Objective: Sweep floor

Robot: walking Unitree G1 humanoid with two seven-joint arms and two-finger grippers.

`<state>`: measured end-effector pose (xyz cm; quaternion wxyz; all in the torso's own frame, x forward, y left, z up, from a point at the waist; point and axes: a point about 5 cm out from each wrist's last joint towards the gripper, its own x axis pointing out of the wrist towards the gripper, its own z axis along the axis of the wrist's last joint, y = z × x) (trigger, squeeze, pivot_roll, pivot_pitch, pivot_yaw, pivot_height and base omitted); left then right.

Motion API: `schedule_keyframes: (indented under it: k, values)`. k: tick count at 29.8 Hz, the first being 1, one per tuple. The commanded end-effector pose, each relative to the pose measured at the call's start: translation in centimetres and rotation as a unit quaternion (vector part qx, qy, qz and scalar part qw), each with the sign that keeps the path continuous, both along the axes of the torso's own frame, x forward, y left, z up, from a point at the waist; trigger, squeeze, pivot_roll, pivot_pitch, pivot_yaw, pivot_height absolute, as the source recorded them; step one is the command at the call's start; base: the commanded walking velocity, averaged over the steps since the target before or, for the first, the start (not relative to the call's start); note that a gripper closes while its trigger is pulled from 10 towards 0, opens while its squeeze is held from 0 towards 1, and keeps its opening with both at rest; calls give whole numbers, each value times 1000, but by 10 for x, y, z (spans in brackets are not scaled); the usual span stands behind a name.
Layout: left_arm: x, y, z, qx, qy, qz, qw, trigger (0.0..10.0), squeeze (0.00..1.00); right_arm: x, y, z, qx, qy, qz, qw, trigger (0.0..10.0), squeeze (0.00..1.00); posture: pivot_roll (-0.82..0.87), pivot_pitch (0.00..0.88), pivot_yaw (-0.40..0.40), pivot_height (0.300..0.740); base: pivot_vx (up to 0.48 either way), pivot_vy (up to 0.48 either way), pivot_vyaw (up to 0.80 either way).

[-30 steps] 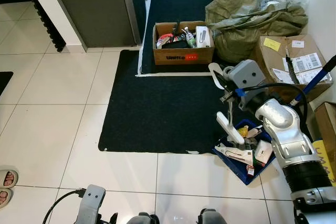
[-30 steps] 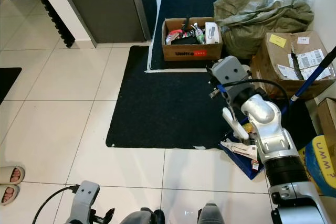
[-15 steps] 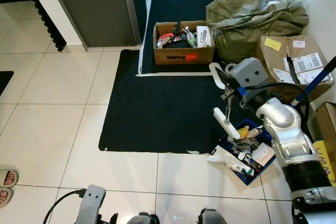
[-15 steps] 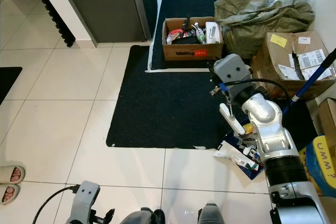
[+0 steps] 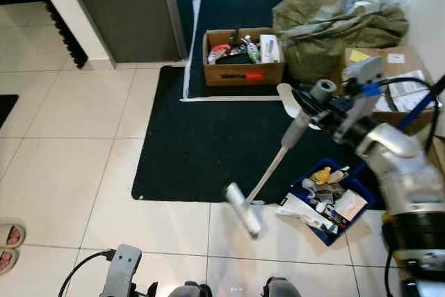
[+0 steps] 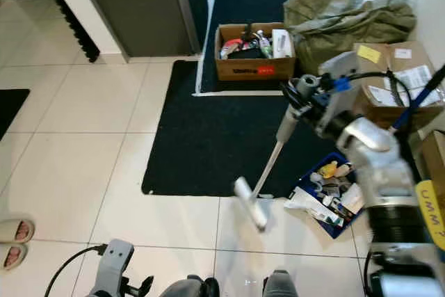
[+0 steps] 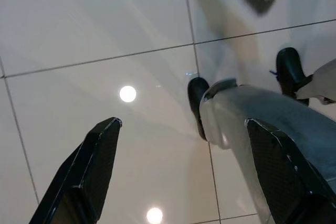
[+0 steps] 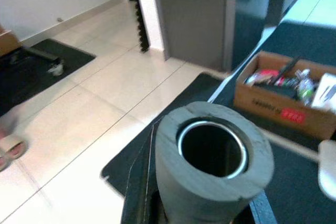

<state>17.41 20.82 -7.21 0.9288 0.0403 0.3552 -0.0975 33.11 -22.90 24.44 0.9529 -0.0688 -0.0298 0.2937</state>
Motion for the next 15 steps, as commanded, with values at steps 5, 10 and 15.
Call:
schedule_keyframes:
  k: [5, 10, 15]
  values:
    - [-18, 4, -8, 4, 34, 4, 999, 10000, 0, -9, 0, -20, -88, 42, 13, 995, 10000, 0, -85, 263, 86, 740, 0, 0, 0]
    - [-19, 5, -8, 4, 33, 5, 999, 10000, 0, -9, 9, -37, -97, 32, -5, 995, 10000, 0, -78, 270, 90, 740, 0, 0, 0]
    - [-19, 6, -8, 5, 32, 6, 999, 10000, 0, -10, 15, -47, -76, 46, -13, 996, 10000, 0, -73, 272, 92, 740, 0, 0, 0]
